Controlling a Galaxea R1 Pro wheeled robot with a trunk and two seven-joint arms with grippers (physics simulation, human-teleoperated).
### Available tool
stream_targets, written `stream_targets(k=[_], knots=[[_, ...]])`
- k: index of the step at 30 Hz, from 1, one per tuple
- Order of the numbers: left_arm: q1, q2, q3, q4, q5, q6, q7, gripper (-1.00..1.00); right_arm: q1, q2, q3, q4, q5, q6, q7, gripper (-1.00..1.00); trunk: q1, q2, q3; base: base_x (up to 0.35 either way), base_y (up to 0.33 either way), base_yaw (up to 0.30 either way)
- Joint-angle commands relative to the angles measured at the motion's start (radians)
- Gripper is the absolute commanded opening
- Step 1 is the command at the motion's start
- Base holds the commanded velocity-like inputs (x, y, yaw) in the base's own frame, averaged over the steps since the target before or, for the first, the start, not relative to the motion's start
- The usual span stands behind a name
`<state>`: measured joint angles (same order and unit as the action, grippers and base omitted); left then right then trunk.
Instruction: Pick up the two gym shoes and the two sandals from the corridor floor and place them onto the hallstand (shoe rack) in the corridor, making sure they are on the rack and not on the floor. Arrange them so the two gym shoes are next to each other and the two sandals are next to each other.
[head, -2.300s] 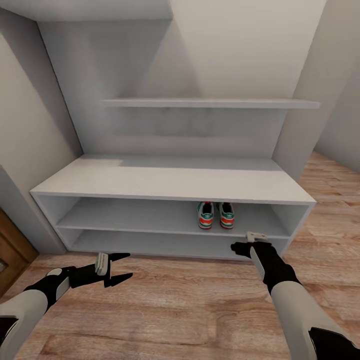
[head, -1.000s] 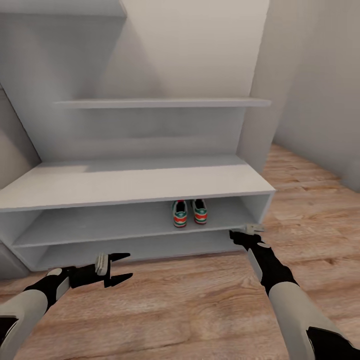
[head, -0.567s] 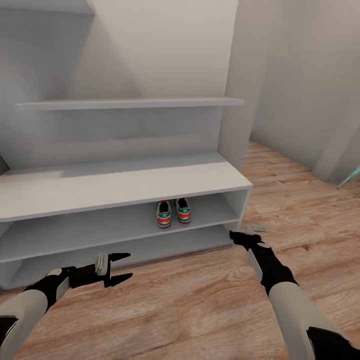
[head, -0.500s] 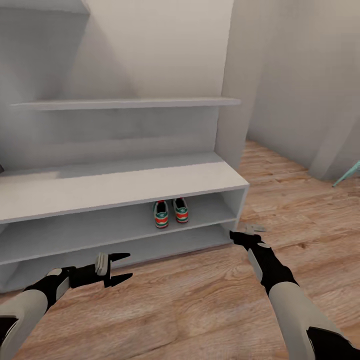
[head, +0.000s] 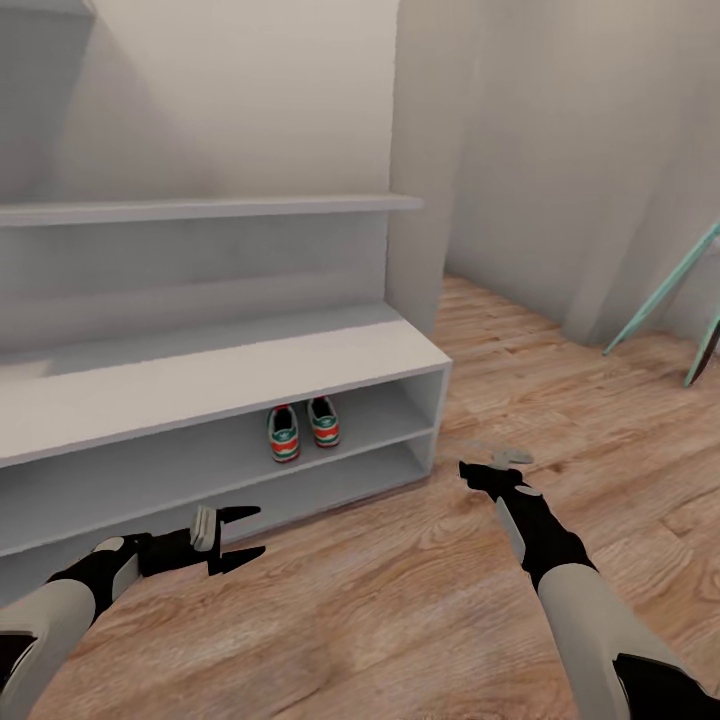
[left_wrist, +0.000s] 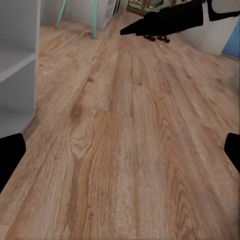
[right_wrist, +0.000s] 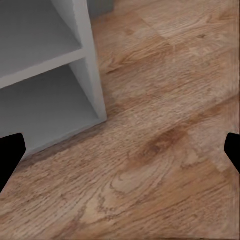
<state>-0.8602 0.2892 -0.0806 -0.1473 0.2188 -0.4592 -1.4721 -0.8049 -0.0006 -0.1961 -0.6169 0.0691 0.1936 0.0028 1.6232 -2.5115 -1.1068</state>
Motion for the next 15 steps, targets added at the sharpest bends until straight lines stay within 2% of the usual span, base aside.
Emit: stream_targets(k=[1,12,15], knots=[[0.000,0.001,-0.008,0.000,0.010,-0.006,-0.001,1.00,0.000,0.001,-0.002,-0.001,0.007,0.006,0.000,1.00,0.000,0.000,-0.001,0.000,0.000,-0.269],[0.000,-0.003,-0.008,0.000,0.010,-0.006,-0.002,1.00,0.000,0.001,-0.002,-0.002,0.008,0.006,0.000,1.00,0.000,0.000,-0.001,0.000,0.000,-0.269],[0.000,-0.005,-0.008,0.000,0.010,-0.006,-0.002,1.00,0.000,0.001,-0.003,-0.003,0.008,0.006,0.000,1.00,-0.002,0.000,0.011,0.000,0.000,-0.269]])
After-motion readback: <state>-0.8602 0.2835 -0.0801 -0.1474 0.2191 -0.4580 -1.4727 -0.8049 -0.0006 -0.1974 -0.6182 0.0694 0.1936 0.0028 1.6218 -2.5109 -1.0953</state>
